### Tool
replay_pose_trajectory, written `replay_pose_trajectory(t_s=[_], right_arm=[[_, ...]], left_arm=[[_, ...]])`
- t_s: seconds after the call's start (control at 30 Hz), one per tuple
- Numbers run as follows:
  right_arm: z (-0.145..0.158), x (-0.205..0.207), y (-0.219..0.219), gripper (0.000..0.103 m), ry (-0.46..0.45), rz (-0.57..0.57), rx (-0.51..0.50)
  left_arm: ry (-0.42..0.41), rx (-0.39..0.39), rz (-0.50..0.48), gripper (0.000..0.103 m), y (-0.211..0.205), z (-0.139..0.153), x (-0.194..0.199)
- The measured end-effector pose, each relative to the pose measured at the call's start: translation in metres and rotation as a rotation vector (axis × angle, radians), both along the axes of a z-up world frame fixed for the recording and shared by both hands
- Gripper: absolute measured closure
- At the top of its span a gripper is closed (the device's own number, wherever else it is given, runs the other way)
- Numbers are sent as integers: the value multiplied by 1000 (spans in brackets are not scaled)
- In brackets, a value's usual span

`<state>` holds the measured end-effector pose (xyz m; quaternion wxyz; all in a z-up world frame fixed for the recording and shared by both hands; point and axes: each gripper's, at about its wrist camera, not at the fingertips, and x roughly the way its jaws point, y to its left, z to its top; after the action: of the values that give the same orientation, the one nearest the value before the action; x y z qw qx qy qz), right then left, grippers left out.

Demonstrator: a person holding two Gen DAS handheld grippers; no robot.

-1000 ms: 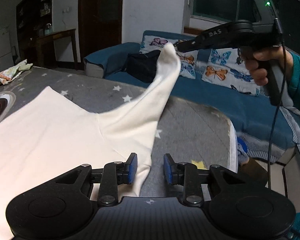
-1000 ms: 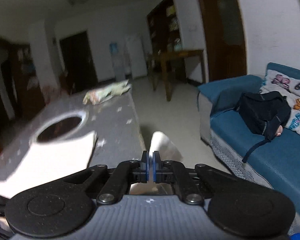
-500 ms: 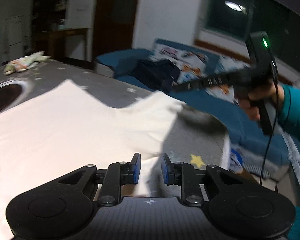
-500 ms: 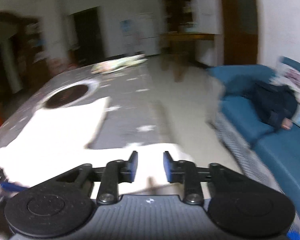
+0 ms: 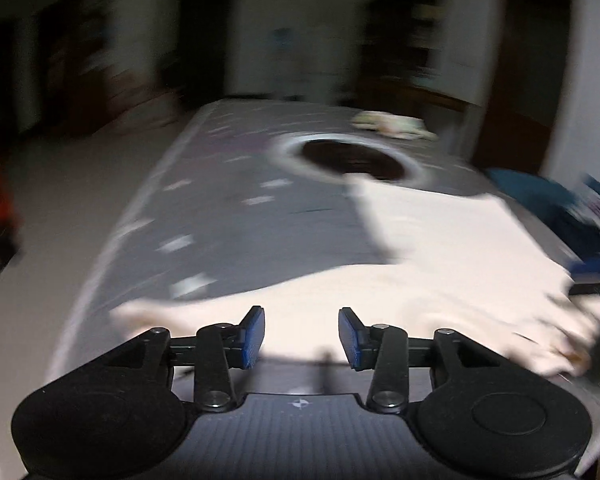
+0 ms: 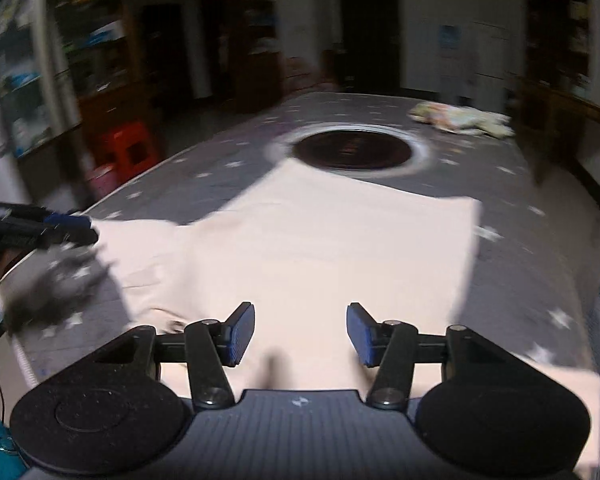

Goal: Fold clothes
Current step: 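Grasp the sleeve cuff with the left gripper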

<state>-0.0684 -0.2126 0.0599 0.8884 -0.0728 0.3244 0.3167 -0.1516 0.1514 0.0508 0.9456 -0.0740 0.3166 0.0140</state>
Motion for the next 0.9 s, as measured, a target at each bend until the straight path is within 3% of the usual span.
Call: replay_pose_trajectory(t_s=[0.17, 0.4, 0.53, 0.8, 0.83, 0.9], right_arm=[[-1, -2, 40, 48, -9, 131, -31], [-4, -10, 66, 43, -16, 212, -57], [-5, -10, 67, 43, -9, 221, -49], [-9, -10, 72, 42, -6, 243, -46], [-9, -10, 73, 42, -6, 244, -46], [-10, -10, 73, 42, -7, 245, -47]], left_arm=[[37, -203, 135, 59, 41, -6, 7], [101, -402, 270, 59, 75, -17, 24], [106, -441, 331, 59, 81, -17, 26], [104, -438, 397, 62, 90, -21, 34], [99, -429, 392, 76, 91, -20, 37], [89, -402, 371, 91, 91, -18, 44]])
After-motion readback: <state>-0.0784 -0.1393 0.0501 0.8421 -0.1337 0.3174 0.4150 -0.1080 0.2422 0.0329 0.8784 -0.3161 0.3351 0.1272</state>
